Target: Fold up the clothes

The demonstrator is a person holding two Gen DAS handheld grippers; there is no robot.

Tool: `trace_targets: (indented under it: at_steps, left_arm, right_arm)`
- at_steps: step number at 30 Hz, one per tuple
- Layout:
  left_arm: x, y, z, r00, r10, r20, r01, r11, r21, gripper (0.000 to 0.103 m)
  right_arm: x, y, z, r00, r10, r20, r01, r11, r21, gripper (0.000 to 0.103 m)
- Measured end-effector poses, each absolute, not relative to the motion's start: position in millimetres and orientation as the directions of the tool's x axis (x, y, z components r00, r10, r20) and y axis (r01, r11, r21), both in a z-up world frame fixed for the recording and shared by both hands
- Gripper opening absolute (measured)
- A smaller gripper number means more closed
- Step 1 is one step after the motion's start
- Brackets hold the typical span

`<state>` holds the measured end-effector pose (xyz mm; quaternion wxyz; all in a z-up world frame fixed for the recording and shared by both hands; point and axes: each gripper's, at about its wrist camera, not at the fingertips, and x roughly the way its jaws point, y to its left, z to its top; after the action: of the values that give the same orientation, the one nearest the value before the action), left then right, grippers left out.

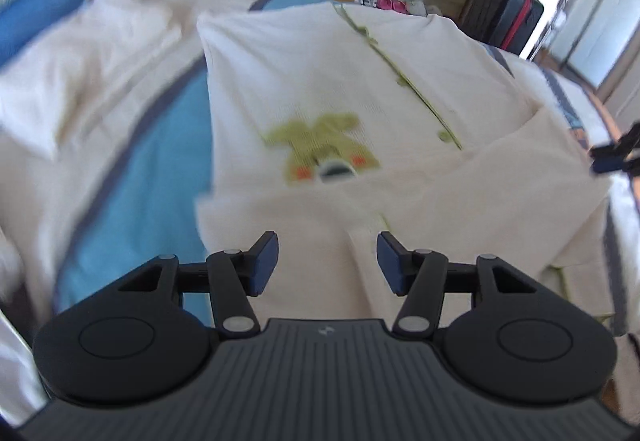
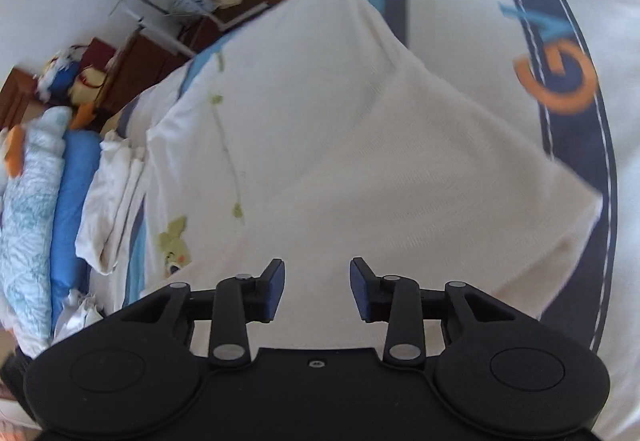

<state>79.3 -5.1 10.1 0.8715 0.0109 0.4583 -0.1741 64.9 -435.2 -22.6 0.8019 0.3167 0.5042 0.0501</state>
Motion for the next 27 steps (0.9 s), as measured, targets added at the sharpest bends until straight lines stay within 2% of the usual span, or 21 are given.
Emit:
trace_targets:
  at_steps: [3,5,7,10,14,17,21,27]
  left_arm:
    - [107.8,-5.3,26.5,0.545,-0.297,-0.785,0.344,0.932,-0.113,0.055]
    - [126.7,-4.2,32.2,0.575,-0.285,-0.767,0.333,0.938,-0.098,0.057]
    - [149.8,1.4,31.7,0.57,-0.297,-0.766,0.303,0.943,-0.14,0.057]
    - [183.8,8.5,23.0,0.57,-0.301,-0.765,0.288,0.945,-0.157,0.057]
    - [236.5,18.7,2.5,0.579,-0.246,-0.777,0.285,0.954,-0.09,0.057]
    - [282.4,28.7,-18.8,0.535,-0.243,-0.809,0.245,0.961,-0.127,0.057]
    - [341.6,34.3,-52.0,0.418,-0.189,-0.889,0.13,0.981,-0.147,0.058]
    - [402.4,30.0,-73.9,0.443,-0.177,-0.879,0.168,0.979,-0.112,0.061]
  right_arm:
    - [93.2,-435.3,6.4,0.528,0.433,-0.731,0.141,0.803,0.578,0.046]
    - [119.0,-435.0,20.4,0.558,0.437,-0.705,0.086,0.815,0.573,0.055]
    - [149.7,-433.6,24.0,0.568,0.405,-0.717,0.068,0.845,0.531,0.059]
    - [196.6,-433.6,26.3,0.579,0.358,-0.733,0.05,0.881,0.47,0.059]
    - [257.4,-449.8,1.6,0.575,0.396,-0.716,0.099,0.835,0.541,0.059]
    - [298.2,-456.8,-20.8,0.577,0.387,-0.719,0.153,0.814,0.561,0.059]
    - [350.7,-467.9,-45.5,0.552,0.344,-0.76,0.234,0.81,0.537,0.059]
    - [410.4,-484.1,-64.3,0.582,0.229,-0.781,0.262,0.856,0.446,0.059]
